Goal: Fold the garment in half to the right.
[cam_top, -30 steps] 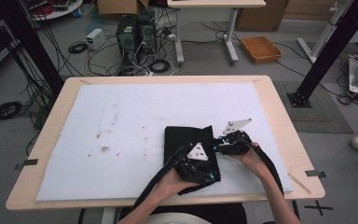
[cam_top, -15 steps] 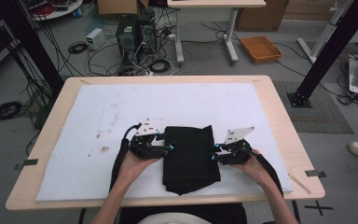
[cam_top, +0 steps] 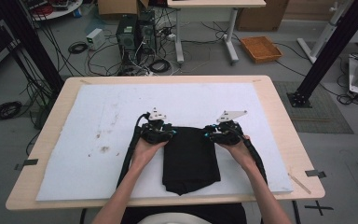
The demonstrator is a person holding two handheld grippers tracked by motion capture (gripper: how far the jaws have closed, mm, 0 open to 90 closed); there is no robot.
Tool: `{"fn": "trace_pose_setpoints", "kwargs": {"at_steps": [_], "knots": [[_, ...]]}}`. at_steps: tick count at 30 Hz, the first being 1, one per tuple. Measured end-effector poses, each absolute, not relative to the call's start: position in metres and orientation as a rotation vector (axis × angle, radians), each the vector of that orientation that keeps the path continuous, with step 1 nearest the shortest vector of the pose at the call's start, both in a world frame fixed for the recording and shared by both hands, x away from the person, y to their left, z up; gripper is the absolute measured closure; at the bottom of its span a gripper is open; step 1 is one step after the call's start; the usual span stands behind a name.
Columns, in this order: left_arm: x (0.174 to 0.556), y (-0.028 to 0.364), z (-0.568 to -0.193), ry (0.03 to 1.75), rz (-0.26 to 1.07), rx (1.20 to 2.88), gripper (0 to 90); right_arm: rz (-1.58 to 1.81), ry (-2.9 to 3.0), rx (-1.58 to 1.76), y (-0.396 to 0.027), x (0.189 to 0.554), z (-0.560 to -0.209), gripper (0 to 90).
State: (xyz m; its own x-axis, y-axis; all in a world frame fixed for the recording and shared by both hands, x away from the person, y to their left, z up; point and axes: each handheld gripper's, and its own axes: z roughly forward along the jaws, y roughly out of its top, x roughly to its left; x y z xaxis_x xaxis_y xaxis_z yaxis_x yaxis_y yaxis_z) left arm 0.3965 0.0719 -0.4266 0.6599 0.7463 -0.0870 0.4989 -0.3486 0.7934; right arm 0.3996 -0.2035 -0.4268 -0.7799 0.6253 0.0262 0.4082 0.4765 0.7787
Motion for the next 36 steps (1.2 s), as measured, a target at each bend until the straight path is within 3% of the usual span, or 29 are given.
{"fn": "trace_pose_setpoints", "kwargs": {"at_steps": [6, 12, 19, 23, 31, 36], "knots": [[0.398, 0.073, -0.433, 1.001, 0.465, 2.050, 73.5, 1.163, 2.466, 0.938, -0.215, 0.399, -0.440, 74.4], [0.400, 0.079, -0.435, 1.015, 0.436, 2.038, 73.6, 1.119, 2.447, 0.943, -0.224, 0.397, -0.443, 77.0], [0.388, 0.090, -0.422, 0.968, 0.380, 2.010, 59.8, 1.219, 2.427, 0.995, -0.240, 0.390, -0.435, 64.5], [0.368, 0.099, -0.413, 0.903, 0.394, 2.004, 54.4, 1.276, 2.481, 0.856, -0.235, 0.365, -0.426, 51.0], [0.323, 0.103, -0.426, 0.738, 0.293, 2.100, 53.3, 1.298, 2.585, 0.687, -0.231, 0.330, -0.432, 49.4], [0.309, 0.107, -0.443, 0.734, 0.282, 2.172, 52.8, 1.211, 2.620, 0.687, -0.238, 0.317, -0.447, 56.6]]}}
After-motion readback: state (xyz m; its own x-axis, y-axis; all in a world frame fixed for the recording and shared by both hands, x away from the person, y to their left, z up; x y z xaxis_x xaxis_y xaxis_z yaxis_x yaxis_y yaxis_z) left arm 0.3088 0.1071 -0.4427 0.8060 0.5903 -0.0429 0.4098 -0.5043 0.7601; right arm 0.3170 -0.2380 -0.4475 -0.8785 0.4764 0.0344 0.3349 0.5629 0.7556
